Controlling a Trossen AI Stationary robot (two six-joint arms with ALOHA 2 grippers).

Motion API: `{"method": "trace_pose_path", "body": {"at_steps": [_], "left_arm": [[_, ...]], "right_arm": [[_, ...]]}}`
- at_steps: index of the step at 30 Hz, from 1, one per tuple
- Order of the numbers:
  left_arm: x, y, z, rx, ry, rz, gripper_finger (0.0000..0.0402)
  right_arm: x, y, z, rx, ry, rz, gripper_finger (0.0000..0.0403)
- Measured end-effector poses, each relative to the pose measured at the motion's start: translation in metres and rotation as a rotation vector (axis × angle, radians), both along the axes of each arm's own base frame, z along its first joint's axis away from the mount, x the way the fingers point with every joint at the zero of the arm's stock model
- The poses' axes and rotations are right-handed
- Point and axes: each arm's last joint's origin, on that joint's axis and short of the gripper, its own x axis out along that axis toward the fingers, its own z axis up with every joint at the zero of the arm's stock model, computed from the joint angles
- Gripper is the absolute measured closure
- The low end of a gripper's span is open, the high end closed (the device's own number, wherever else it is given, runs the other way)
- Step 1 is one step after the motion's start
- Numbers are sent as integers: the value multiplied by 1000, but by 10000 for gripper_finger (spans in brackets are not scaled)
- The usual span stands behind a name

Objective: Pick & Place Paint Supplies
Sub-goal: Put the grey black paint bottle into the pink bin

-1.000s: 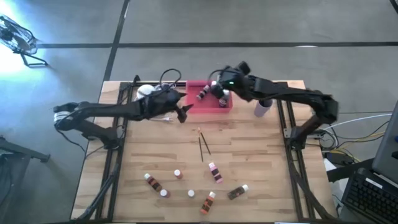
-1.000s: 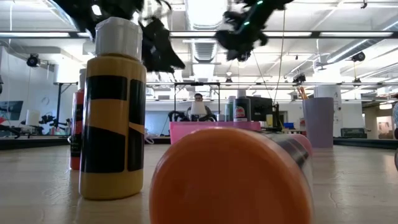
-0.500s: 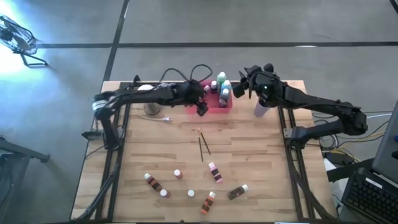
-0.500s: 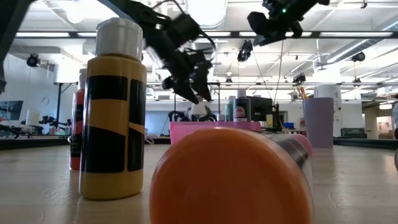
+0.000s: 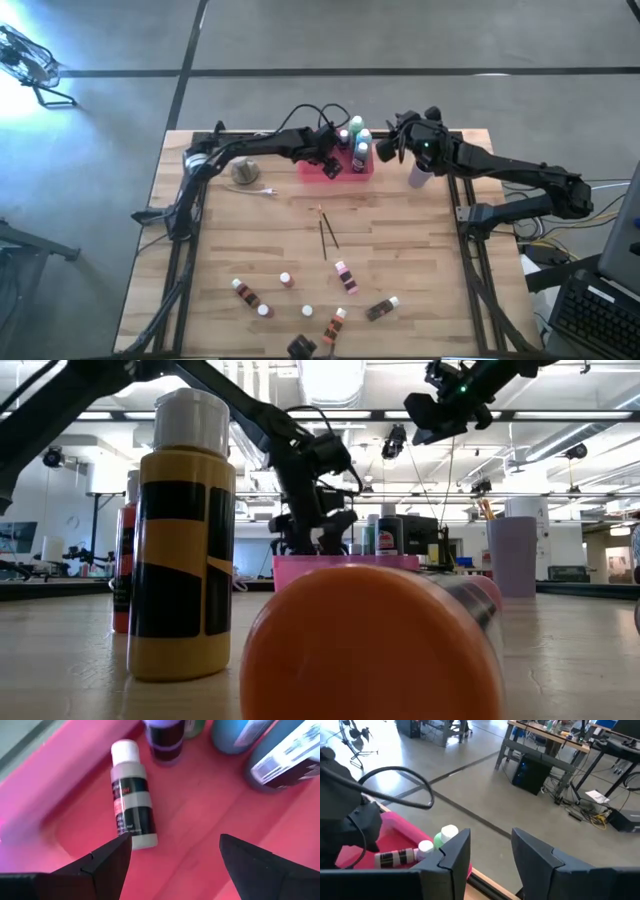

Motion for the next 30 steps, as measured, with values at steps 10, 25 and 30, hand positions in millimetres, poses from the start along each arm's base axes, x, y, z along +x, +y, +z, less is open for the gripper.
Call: {"method": "trace_pose_path", "body": {"at_steps": [10,25,30], "left_arm": [[-7,17,-11,-11,21,59,97],[-2,26,-31,-34,7,54,97],[0,27,-35,-37,4,52,98]], "right_arm": [[-1,-1,0,2,-5,-9,299],[-1,-1,0,2,-8,-9,335],[-1,-1,-1,2,-7,-9,322]]}}
